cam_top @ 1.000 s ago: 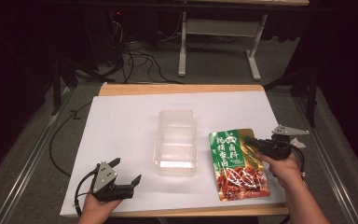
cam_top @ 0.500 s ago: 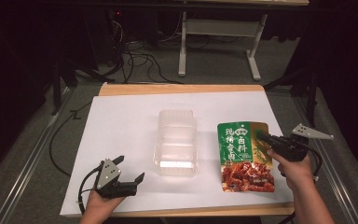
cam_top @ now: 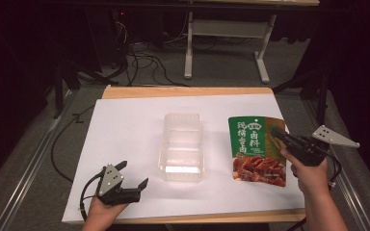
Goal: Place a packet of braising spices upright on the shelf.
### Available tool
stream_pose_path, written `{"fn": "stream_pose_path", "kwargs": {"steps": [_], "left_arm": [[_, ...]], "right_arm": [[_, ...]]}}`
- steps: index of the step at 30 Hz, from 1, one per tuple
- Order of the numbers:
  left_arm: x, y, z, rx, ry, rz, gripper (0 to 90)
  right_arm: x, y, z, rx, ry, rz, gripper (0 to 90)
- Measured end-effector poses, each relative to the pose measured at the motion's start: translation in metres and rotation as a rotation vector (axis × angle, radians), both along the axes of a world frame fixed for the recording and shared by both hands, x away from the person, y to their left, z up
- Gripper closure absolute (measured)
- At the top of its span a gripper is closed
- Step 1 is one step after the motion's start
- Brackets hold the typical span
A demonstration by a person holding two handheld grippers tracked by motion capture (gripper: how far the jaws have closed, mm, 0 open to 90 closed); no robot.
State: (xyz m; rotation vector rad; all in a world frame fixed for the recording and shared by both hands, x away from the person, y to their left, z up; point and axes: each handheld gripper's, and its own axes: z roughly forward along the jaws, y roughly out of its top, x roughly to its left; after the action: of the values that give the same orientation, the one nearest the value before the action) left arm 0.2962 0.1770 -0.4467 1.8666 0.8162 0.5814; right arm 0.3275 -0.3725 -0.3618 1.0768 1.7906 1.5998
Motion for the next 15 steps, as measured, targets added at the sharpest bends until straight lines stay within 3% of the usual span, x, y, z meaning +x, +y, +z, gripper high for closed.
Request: {"fn": "stream_pose_path", "kwargs": {"steps": [15], "left_arm": [[-0.005, 0.007, 0.0, -0.001, -0.002, 0.021, 8.0]], "right_arm": [[-0.004, 0.001, 0.014, 0.029, -0.111, -0.059, 90.0]]}}
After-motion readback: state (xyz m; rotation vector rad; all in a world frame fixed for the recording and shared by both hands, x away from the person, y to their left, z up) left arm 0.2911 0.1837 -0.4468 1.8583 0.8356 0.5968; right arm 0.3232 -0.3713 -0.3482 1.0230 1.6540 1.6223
